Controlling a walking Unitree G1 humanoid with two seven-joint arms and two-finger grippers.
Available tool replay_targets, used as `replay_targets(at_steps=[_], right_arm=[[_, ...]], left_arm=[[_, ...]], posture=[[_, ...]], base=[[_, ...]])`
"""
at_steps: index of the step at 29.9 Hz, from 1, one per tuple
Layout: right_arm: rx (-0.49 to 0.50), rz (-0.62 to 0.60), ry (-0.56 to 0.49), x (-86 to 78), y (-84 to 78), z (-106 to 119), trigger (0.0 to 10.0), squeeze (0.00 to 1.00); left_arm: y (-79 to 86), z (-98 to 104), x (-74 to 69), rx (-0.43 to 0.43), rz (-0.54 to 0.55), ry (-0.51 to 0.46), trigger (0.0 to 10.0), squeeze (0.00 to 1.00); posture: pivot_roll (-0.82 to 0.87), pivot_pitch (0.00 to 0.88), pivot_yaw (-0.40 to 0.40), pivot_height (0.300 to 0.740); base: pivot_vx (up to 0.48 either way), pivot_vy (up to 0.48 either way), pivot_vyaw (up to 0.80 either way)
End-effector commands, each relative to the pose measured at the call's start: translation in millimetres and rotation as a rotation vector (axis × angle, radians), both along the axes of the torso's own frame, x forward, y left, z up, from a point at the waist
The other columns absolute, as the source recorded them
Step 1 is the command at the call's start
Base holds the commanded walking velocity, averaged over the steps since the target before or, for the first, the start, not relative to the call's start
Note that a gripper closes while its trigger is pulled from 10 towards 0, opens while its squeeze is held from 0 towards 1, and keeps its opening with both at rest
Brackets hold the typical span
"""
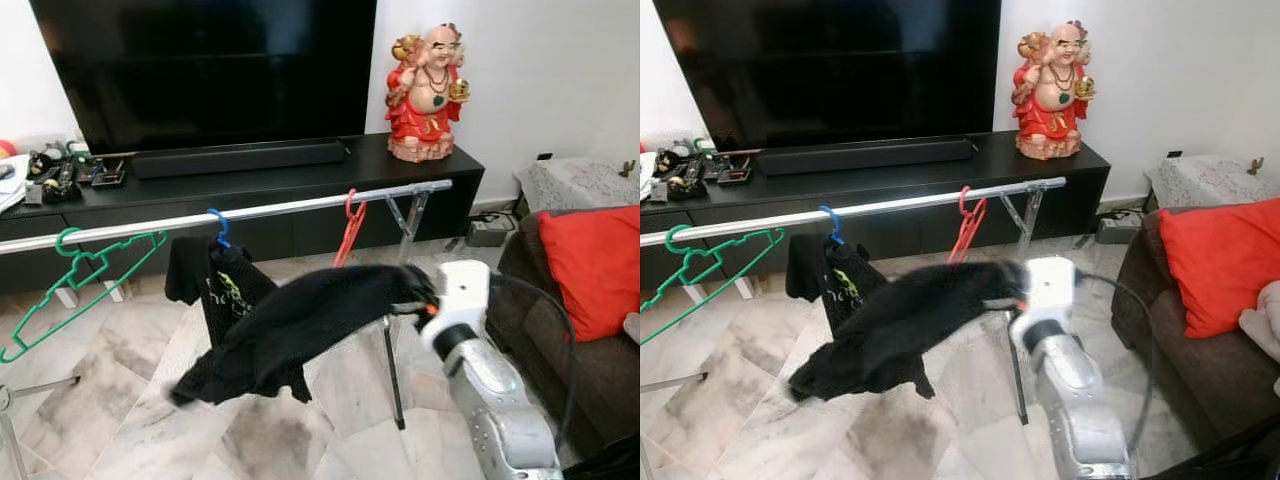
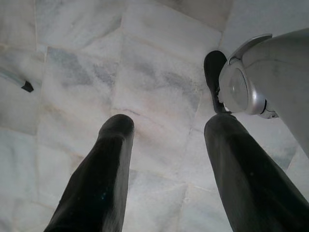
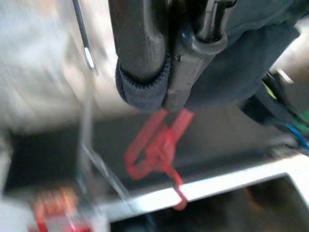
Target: Hang hanger
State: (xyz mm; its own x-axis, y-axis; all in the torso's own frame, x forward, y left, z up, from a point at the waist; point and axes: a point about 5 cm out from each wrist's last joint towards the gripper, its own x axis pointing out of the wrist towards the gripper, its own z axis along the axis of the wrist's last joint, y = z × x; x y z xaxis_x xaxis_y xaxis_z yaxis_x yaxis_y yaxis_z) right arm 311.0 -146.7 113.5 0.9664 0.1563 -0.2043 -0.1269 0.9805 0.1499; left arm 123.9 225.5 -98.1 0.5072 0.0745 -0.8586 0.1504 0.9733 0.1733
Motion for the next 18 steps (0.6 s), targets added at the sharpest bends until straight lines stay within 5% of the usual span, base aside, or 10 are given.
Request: replay_targets(at_steps=[1,10,11,12,18], right_arm=[[0.01,-0.03,0.079,-1.5,0.2,-12.6,10.0,0.0],[0.06,-0.032,0.25,-3.0,9.9,-38.4,10.0,0.0],[0.061,-0.031,0.253,-2.3,10.6,-38.2,10.0,0.0],[0.061,-0.019,0.261,-0.4,13.3,-36.6,10.0,0.0],[0.093,-0.018,0.26,4.8,19.4,-23.9,10.0,0.0]], left_arm=[[0.6,1.5,3.3,0.005,-0.035,-0.008,10.0,0.0],[1.9,28.5,56.3,-0.014,-0.309,-0.167,10.0,0.0],[0.7,35.0,66.4,-0.033,-0.343,-0.201,10.0,0.0],[-4.6,54.8,91.8,-0.093,-0.431,-0.296,10.0,0.0],[-35.5,107.0,135.8,-0.248,-0.618,-0.465,10.0,0.0]], posture=[[0.09,0.035,0.038,0.74],[0.1,0.042,0.038,0.74],[0.1,0.041,0.037,0.74],[0.1,0.041,0.036,0.74],[0.11,0.039,0.031,0.74]], base=[[0.0,0.0,0.0],[0.0,0.0,0.0],[0.0,0.0,0.0],[0.0,0.0,0.0],[0.0,0.0,0.0]])
